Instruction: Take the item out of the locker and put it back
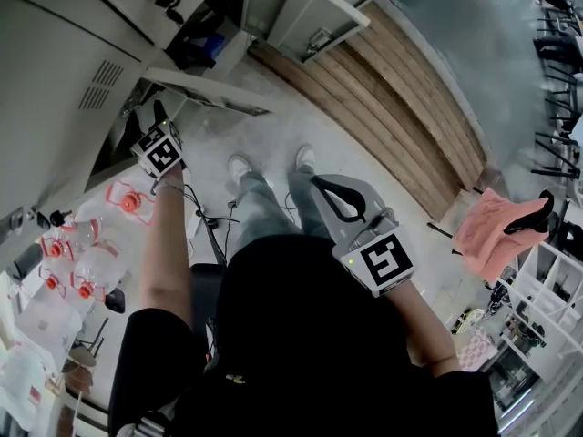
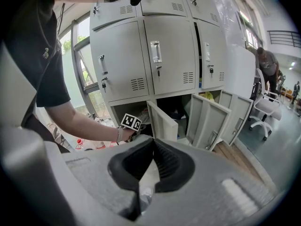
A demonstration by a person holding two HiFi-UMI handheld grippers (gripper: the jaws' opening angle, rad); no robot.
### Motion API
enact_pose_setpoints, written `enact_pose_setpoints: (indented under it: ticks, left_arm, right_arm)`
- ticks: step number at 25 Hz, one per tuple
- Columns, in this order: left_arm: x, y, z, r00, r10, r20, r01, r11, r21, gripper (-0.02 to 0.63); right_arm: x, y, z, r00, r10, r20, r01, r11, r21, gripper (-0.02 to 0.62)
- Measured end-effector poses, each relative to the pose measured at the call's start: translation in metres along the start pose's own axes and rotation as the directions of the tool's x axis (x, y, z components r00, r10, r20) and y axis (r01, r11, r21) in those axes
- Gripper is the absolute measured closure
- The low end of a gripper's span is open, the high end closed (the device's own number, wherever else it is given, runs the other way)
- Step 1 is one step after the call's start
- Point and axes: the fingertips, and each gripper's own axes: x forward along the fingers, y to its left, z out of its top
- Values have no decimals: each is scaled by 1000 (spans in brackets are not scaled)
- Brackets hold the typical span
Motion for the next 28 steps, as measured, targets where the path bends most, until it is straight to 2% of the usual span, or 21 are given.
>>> enact_pose_setpoints:
  ticks: [11, 21, 28]
  left_arm:
    - [11, 0, 8, 1000, -5, -28, 5, 1000, -9, 347]
    - [-20, 6, 7, 999, 32, -15, -32, 999, -11, 347]
    - [-54, 0, 10, 1000, 30, -1, -30, 999, 22, 347]
  right_arm:
    - [6, -4, 7, 1000, 4, 6, -4, 1000, 2, 598]
    - [11, -9, 18, 998, 50, 39, -49, 999, -11, 598]
    - [13, -13, 31, 992, 105, 75, -102, 994, -34, 598]
